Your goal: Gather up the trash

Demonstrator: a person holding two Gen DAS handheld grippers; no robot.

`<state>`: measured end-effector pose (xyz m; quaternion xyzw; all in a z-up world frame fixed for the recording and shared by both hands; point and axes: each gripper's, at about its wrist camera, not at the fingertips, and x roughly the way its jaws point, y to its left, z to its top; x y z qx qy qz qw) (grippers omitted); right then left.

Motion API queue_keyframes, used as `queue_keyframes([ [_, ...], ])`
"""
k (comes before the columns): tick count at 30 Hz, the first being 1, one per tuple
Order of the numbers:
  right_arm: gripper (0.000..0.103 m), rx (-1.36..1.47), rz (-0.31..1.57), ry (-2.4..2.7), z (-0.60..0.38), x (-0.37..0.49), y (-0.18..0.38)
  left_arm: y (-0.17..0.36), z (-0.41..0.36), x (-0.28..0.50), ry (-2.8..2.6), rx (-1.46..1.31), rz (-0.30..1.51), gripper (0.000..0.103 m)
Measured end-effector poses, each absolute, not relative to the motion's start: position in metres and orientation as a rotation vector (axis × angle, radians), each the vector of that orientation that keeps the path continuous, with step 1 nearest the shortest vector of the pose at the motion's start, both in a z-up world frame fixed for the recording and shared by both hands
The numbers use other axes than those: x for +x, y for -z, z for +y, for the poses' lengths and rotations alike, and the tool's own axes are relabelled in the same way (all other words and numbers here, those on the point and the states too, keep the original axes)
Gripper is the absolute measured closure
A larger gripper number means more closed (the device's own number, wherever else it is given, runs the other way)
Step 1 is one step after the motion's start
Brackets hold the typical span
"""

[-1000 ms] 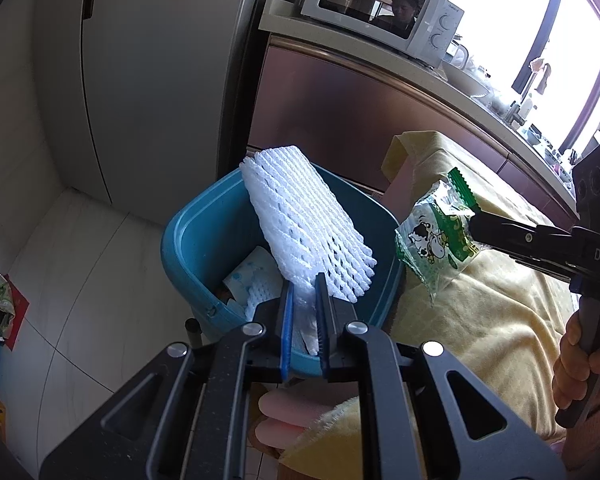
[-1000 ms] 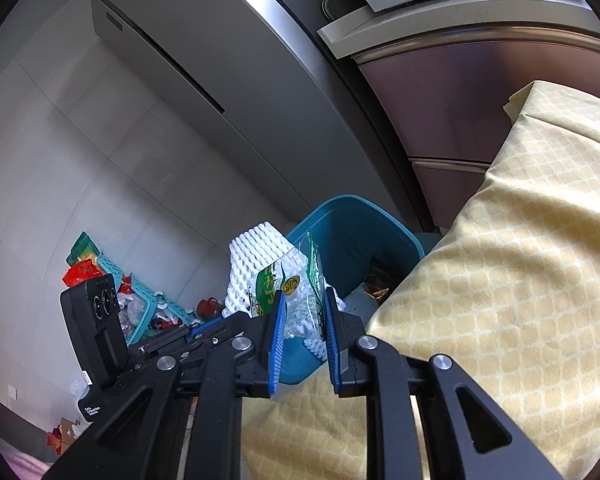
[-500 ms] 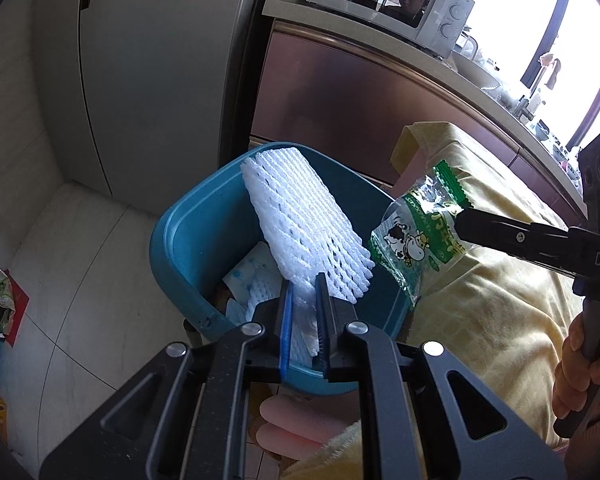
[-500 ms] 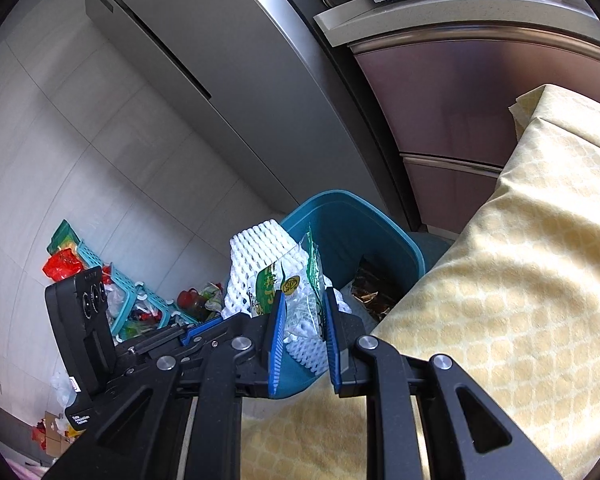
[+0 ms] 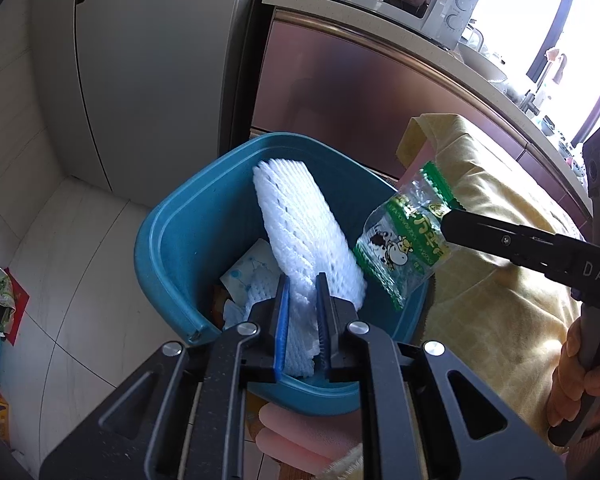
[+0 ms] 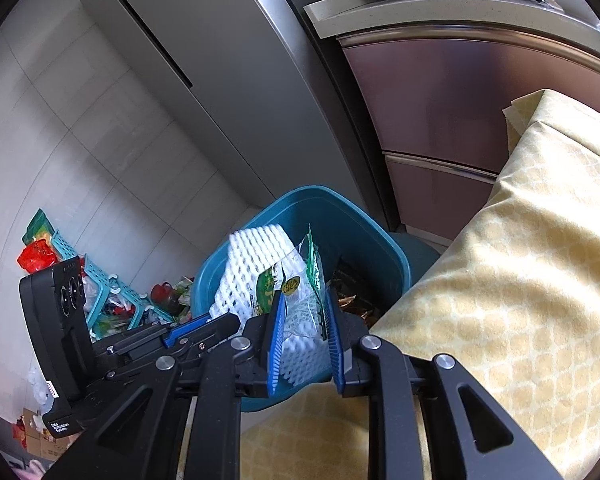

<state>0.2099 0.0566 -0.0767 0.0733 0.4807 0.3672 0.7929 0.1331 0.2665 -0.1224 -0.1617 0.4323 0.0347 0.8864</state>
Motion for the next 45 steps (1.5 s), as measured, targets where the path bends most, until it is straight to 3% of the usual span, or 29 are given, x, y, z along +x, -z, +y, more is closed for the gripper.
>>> queue_keyframes([
  [1, 0.082, 0.159, 1.035, -0.786, 0.056, 0.211, 0.077, 0.123, 0.267, 0.134, -0.071, -0.339, 0.899, 0.091],
  [4, 0.082, 0.158, 1.036, -0.779, 0.056, 0.212, 0.078, 0.126, 0.271, 0.137, -0.055, -0.36, 0.904, 0.075],
  [6, 0.076, 0.16, 1.035, -0.771, 0.055, 0.212, 0.078, 0.128, 0.271, 0.139, -0.051, -0.359, 0.903, 0.071],
  [13, 0.074, 0.177, 1.023, -0.776, 0.044, 0.209, 0.077, 0.121, 0.269, 0.129, -0.051, -0.337, 0.865, 0.062],
  [16, 0.067, 0.17, 0.988, -0.772, 0.034, 0.203, 0.071, 0.11, 0.265, 0.117, -0.052, -0.314, 0.82, 0.054],
  [21, 0.043, 0.132, 0.853, -0.731, 0.004, 0.178, 0.049, 0.084, 0.251, 0.093, -0.051, -0.24, 0.716, 0.035],
  [22, 0.041, 0.13, 0.824, -0.717, -0.004, 0.172, 0.045, 0.078, 0.247, 0.087, -0.051, -0.222, 0.69, 0.029],
  [24, 0.031, 0.123, 0.765, -0.689, -0.02, 0.158, 0.036, 0.066, 0.237, 0.074, -0.055, -0.188, 0.629, 0.006],
  [27, 0.016, 0.09, 0.664, -0.62, -0.043, 0.134, 0.026, 0.052, 0.22, 0.057, -0.054, -0.153, 0.551, 0.005],
  [30, 0.008, 0.057, 0.574, -0.537, -0.063, 0.11, 0.018, 0.041, 0.202, 0.046, -0.048, -0.128, 0.503, 0.005],
  [45, 0.007, 0.024, 0.328, -0.202, -0.151, 0.021, 0.006, -0.001, 0.12, -0.002, -0.05, -0.069, 0.284, 0.005],
])
